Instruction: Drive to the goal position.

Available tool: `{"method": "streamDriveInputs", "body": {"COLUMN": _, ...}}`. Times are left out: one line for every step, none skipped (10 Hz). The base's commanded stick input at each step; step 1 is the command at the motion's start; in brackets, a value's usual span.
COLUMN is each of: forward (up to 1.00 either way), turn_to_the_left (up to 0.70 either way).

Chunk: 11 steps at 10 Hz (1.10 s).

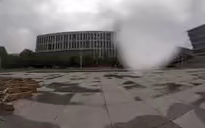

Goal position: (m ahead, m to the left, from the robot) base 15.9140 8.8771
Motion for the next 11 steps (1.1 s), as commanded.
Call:
{"method": "streamDriveInputs", "body": {"forward": 0.70, "turn_to_the_left": 0.08}}
{"method": "streamDriveInputs", "body": {"forward": 0.70, "turn_to_the_left": 0.00}}
{"method": "streamDriveInputs", "body": {"forward": 0.70, "turn_to_the_left": 0.00}}
{"method": "streamDriveInputs", "body": {"forward": 0.70, "turn_to_the_left": 0.00}}
{"method": "streamDriveInputs", "body": {"forward": 0.70, "turn_to_the_left": 0.00}}
{"method": "streamDriveInputs", "body": {"forward": 0.70, "turn_to_the_left": 0.00}}
{"method": "streamDriveInputs", "body": {"forward": 0.70, "turn_to_the_left": 0.00}}
{"method": "streamDriveInputs", "body": {"forward": 0.70, "turn_to_the_left": 0.00}}
{"method": "streamDriveInputs", "body": {"forward": 0.70, "turn_to_the_left": 0.00}}
{"method": "streamDriveInputs", "body": {"forward": 0.70, "turn_to_the_left": 0.00}}
{"method": "streamDriveInputs", "body": {"forward": 0.70, "turn_to_the_left": 0.00}}
